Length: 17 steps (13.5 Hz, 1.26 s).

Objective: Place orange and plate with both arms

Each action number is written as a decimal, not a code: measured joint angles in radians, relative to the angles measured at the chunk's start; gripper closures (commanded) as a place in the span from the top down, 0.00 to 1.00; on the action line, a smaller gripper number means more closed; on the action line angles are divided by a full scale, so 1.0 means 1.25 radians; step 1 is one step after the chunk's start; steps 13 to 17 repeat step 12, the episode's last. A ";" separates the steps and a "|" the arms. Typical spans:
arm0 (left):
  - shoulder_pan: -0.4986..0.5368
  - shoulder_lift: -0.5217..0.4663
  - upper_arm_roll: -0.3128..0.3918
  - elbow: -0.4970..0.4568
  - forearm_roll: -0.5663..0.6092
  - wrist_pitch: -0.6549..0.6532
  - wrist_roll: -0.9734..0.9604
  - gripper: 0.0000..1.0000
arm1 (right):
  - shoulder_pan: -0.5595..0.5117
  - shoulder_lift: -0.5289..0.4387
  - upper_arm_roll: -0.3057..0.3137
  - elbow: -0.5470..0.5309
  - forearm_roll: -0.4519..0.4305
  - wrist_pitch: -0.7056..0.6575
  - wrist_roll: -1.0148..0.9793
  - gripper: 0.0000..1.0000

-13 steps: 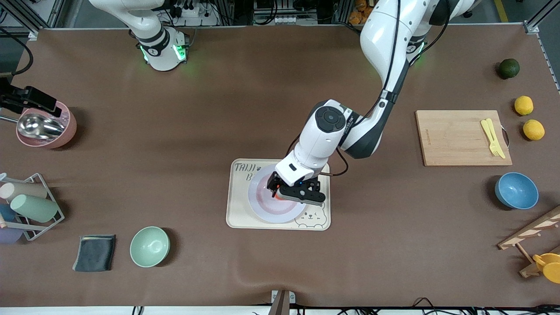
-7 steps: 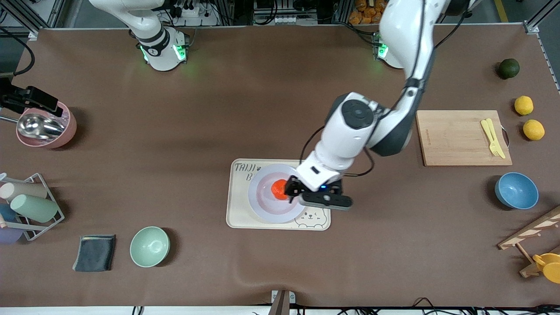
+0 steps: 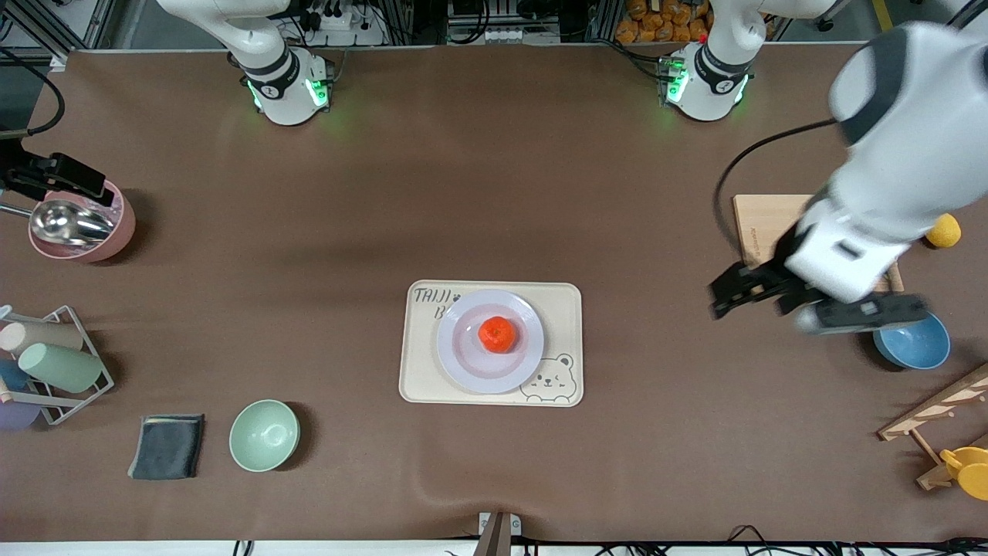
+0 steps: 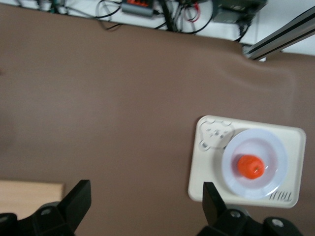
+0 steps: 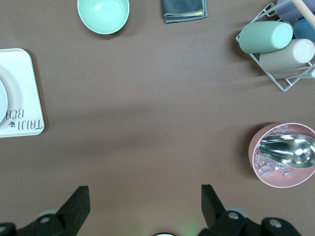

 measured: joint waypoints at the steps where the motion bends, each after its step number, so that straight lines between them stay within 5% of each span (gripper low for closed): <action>1: 0.030 -0.026 0.000 -0.001 0.002 -0.052 0.020 1.00 | 0.000 0.000 0.000 0.000 0.000 0.000 0.000 1.00; 8: 0.087 -0.199 -0.007 -0.149 0.088 -0.144 0.039 1.00 | 0.000 0.000 0.000 -0.001 0.000 -0.004 0.000 1.00; 17: 0.092 -0.209 -0.005 -0.158 0.091 -0.191 0.039 1.00 | 0.000 0.000 0.000 -0.001 0.000 -0.008 0.000 1.00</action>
